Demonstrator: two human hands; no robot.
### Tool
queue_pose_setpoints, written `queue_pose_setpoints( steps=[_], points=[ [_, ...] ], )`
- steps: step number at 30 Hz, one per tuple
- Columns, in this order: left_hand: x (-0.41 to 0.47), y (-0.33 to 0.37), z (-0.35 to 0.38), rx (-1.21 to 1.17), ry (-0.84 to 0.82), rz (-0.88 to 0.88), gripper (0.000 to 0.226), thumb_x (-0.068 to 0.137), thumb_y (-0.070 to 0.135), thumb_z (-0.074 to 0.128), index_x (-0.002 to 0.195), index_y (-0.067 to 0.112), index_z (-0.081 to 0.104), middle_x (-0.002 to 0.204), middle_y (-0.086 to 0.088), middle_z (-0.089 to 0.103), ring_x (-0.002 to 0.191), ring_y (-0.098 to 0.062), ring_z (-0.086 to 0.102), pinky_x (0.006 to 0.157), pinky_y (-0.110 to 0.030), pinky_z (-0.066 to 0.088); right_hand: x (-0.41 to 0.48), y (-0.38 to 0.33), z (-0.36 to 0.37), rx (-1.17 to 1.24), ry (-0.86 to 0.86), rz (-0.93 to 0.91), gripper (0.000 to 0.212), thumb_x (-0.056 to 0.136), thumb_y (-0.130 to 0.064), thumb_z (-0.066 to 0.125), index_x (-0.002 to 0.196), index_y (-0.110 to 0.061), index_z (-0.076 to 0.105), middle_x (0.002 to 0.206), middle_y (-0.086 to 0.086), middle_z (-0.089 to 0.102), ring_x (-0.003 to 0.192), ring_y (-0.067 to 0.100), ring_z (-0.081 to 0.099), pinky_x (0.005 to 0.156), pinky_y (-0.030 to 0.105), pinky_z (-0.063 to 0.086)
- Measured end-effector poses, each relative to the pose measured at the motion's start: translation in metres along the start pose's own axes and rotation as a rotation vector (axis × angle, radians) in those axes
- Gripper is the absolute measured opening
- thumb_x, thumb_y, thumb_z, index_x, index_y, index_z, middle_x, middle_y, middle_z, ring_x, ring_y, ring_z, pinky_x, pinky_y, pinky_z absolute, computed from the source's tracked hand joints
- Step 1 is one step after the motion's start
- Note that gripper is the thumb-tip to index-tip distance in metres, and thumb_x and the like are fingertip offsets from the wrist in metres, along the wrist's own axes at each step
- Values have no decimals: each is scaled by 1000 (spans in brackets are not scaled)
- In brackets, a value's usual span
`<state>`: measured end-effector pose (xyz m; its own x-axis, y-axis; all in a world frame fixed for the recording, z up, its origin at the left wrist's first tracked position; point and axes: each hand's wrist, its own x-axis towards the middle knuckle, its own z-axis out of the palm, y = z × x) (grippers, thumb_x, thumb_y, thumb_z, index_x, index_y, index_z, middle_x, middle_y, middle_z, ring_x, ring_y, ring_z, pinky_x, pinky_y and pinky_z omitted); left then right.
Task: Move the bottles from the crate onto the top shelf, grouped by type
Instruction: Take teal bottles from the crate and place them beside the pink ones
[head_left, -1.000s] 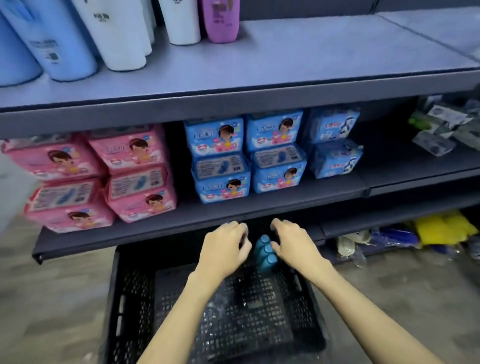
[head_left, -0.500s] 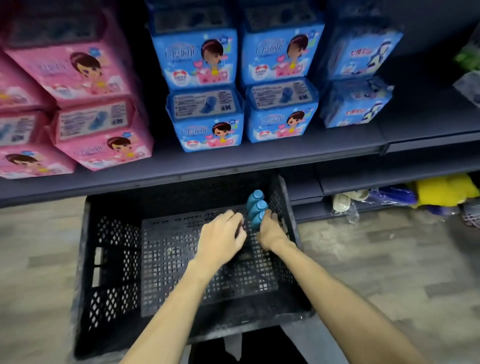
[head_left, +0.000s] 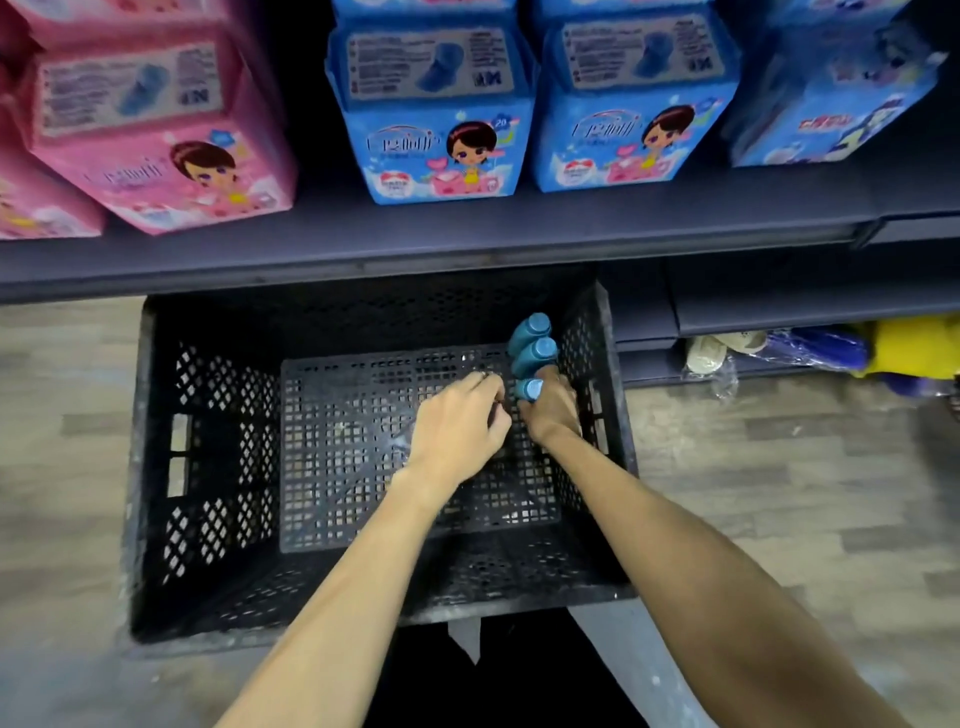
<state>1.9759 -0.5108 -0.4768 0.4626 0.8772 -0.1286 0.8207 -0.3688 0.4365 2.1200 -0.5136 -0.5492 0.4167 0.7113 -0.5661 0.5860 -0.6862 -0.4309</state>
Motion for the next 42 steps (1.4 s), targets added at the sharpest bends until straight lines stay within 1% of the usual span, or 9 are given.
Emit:
queue_pose_setpoints(
  steps=[3, 10, 15, 23, 27, 31, 34, 38, 42],
  points=[
    [1, 1, 5, -16, -21, -20, 16, 90, 29, 51, 101, 19, 57, 92, 5, 58, 82, -20, 59, 61, -33, 45, 3, 9, 6, 67, -13, -1, 31, 90, 0, 62, 120, -6, 55, 122, 15, 61, 111, 29, 58, 88, 32, 45],
    [-2, -2, 13, -21, -34, -20, 17, 91, 27, 48, 102, 18, 58, 92, 4, 59, 83, -19, 59, 66, -35, 49, 15, 13, 18, 145, -52, 13, 37, 91, 0, 62, 126, -12, 57, 123, 14, 63, 111, 27, 60, 96, 32, 48],
    [-5, -16, 13, -10, -69, -43, 17, 91, 27, 49, 102, 19, 57, 92, 4, 59, 83, -20, 59, 65, -34, 48, 19, 9, 18, 207, -7, 64, 34, 90, -1, 65, 123, -9, 59, 123, 11, 66, 112, 25, 61, 93, 25, 44],
    [-2, -23, 1, 8, -99, -103, 16, 89, 28, 49, 100, 19, 56, 90, 4, 60, 82, -22, 60, 68, -37, 51, 0, -6, -5, 193, -9, -107, 40, 87, -9, 73, 123, -15, 60, 119, 4, 66, 102, 12, 56, 86, 19, 38],
    [-4, -12, -9, 13, -80, -82, 14, 89, 28, 49, 98, 19, 54, 90, 3, 59, 83, -23, 61, 65, -35, 46, -13, -15, -23, 162, -20, -183, 43, 84, -6, 75, 125, -13, 60, 121, 6, 67, 113, 20, 61, 89, 18, 38],
    [-2, -6, -32, 50, -40, -48, 15, 90, 30, 48, 97, 18, 52, 91, 3, 59, 84, -23, 62, 64, -35, 46, -34, -28, -51, 88, 2, -268, 48, 81, -13, 79, 127, -12, 62, 120, 8, 69, 112, 24, 63, 91, 22, 43],
    [8, -2, -58, 60, 51, -23, 14, 88, 31, 50, 95, 19, 51, 86, 4, 57, 80, -23, 61, 59, -33, 42, -58, -42, -86, 69, 9, -371, 46, 81, -20, 79, 124, -14, 63, 113, 5, 72, 104, 19, 66, 94, 31, 50],
    [24, 9, -102, 85, 47, 39, 16, 86, 32, 52, 98, 21, 55, 91, 4, 62, 85, -25, 62, 61, -33, 40, -92, -69, -145, 75, 69, -502, 39, 85, -25, 76, 116, -16, 56, 94, 3, 73, 79, 12, 71, 84, 37, 55],
    [34, 23, -159, 128, 63, 129, 17, 87, 35, 53, 97, 22, 54, 95, 2, 63, 90, -25, 61, 63, -33, 38, -127, -103, -205, 52, 124, -664, 44, 89, -30, 73, 124, -22, 46, 74, -6, 69, 60, 1, 67, 65, 25, 54]
  ],
)
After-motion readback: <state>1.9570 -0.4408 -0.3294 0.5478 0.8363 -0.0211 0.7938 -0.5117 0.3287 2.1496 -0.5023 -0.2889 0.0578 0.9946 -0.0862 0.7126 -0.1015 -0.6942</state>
